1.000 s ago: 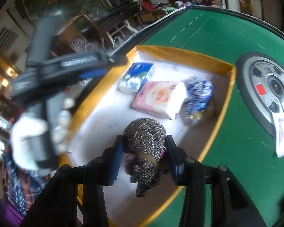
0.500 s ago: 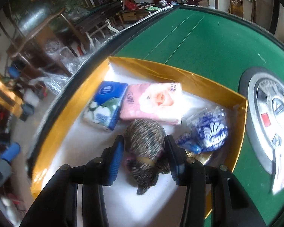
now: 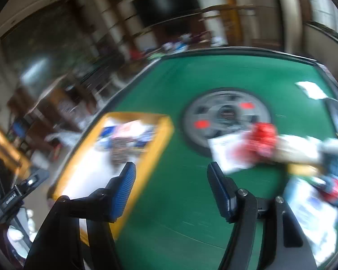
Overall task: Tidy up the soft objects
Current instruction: 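Place the Vinda pack and knitted ball into the yellow tray and release, then grasp the white Deeyeo wipes pack with the left tool while the right tool grasps the blue cloth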
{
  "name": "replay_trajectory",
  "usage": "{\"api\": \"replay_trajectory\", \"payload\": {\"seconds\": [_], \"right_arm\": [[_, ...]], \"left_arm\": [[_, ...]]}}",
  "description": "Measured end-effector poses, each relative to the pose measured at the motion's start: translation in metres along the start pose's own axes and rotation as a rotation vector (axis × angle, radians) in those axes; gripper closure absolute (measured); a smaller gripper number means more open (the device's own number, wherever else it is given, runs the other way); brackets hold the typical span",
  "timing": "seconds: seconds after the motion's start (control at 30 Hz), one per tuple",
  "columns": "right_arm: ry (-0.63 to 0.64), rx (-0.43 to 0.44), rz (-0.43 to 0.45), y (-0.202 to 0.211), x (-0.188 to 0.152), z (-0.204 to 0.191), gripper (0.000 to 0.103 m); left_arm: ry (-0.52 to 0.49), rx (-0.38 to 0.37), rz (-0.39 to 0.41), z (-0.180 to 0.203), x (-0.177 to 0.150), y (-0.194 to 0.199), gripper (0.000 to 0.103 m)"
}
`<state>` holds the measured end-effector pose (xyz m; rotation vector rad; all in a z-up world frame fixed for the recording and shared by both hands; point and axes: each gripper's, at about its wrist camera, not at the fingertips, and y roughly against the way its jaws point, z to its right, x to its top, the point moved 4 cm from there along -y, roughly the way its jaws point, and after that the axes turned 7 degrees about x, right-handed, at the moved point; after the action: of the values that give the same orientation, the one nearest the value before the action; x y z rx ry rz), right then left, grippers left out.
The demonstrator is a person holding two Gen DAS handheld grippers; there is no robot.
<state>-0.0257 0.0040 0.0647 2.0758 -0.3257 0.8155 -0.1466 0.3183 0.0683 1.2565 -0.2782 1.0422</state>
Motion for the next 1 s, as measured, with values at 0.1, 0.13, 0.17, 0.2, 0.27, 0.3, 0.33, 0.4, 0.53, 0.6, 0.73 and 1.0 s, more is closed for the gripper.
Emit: {"api": "replay_trajectory", "payload": {"seconds": [0.1, 0.13, 0.17, 0.2, 0.27, 0.3, 0.33, 0.4, 0.53, 0.6, 0.73, 1.0], "right_arm": [[-0.11, -0.131, 0.072, 0.052, -0.014, 0.067, 0.038], [-0.159, -0.171, 0.086, 0.067, -0.021, 0.092, 0.038], [-0.208, -0.198, 0.099, 0.08, -0.025, 0.111, 0.038], [-0.262, -0.217, 0.113, 0.092, -0.033, 0.132, 0.038], [-0.349, -0.229, 0.132, 0.11, -0.044, 0.162, 0.038], [-0.382, -0.232, 0.134, 0.113, -0.05, 0.174, 0.038], [-0.402, -0.227, 0.132, 0.114, -0.053, 0.181, 0.038], [-0.432, -0.169, 0.125, 0.111, -0.055, 0.19, 0.038], [-0.382, -0.12, 0.045, 0.073, -0.042, 0.188, 0.038], [-0.382, -0.125, -0.003, 0.053, -0.036, 0.194, 0.038], [-0.335, -0.076, -0.099, 0.015, -0.036, 0.17, 0.034], [-0.161, 0.332, -0.24, -0.019, -0.052, 0.061, 0.034]], "left_arm": [[-0.042, -0.031, -0.011, 0.022, -0.01, 0.0, 0.029], [-0.056, -0.041, -0.02, 0.03, -0.013, -0.002, 0.029], [-0.072, -0.052, -0.033, 0.039, -0.017, -0.004, 0.029], [-0.088, -0.06, -0.047, 0.047, -0.021, -0.007, 0.029], [-0.119, -0.076, -0.076, 0.066, -0.03, -0.014, 0.029], [-0.135, -0.088, -0.092, 0.075, -0.036, -0.016, 0.029], [-0.148, -0.097, -0.104, 0.083, -0.041, -0.018, 0.029], [-0.181, -0.11, -0.129, 0.1, -0.051, -0.022, 0.029], [-0.225, -0.13, -0.163, 0.125, -0.065, -0.025, 0.029], [-0.239, -0.127, -0.166, 0.131, -0.07, -0.022, 0.029], [-0.246, -0.108, -0.153, 0.133, -0.072, -0.014, 0.029], [-0.236, -0.09, -0.177, 0.127, -0.074, -0.018, 0.029]]}}
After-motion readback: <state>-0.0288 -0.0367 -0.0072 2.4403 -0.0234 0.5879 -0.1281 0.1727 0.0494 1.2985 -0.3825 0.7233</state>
